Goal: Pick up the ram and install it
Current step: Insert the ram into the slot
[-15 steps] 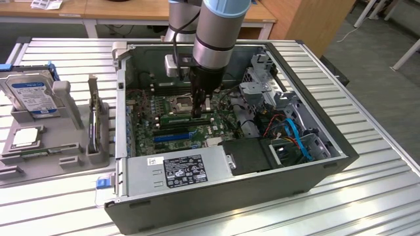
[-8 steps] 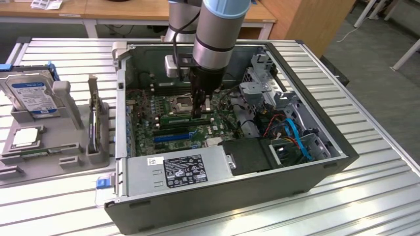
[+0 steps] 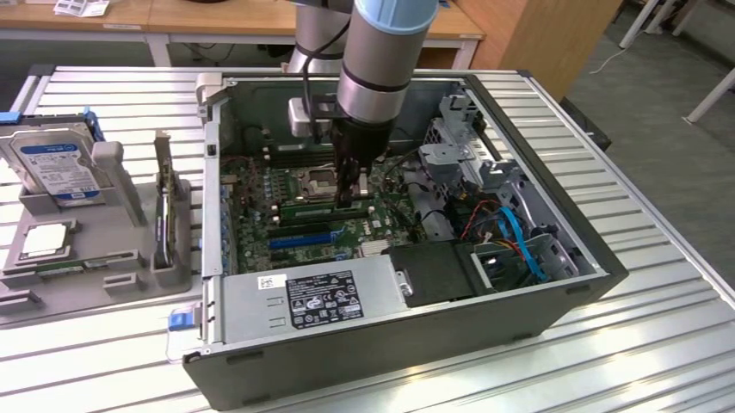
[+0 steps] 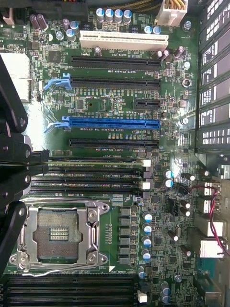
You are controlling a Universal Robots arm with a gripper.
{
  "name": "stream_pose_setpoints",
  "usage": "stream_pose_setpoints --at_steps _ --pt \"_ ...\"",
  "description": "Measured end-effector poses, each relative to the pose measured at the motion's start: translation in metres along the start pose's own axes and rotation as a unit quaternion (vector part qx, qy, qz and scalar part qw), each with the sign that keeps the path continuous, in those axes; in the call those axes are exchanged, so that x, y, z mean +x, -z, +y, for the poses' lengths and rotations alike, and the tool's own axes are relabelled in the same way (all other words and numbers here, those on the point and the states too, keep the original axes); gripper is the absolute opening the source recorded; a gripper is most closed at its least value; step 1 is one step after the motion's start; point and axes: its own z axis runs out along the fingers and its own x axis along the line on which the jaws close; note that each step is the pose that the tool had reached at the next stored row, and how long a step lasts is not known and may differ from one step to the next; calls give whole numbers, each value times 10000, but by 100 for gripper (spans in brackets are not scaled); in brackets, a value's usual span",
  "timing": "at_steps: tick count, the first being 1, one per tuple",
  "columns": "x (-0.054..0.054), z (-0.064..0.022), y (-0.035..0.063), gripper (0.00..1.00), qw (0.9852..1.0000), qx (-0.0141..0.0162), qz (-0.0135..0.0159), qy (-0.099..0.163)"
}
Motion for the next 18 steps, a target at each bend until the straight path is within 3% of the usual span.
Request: stream_pose_setpoints --at_steps 14,18 --pt "1 -1 -24 12 10000 0 0 0" --pt "0 -2 -25 18 10000 0 -1 0"
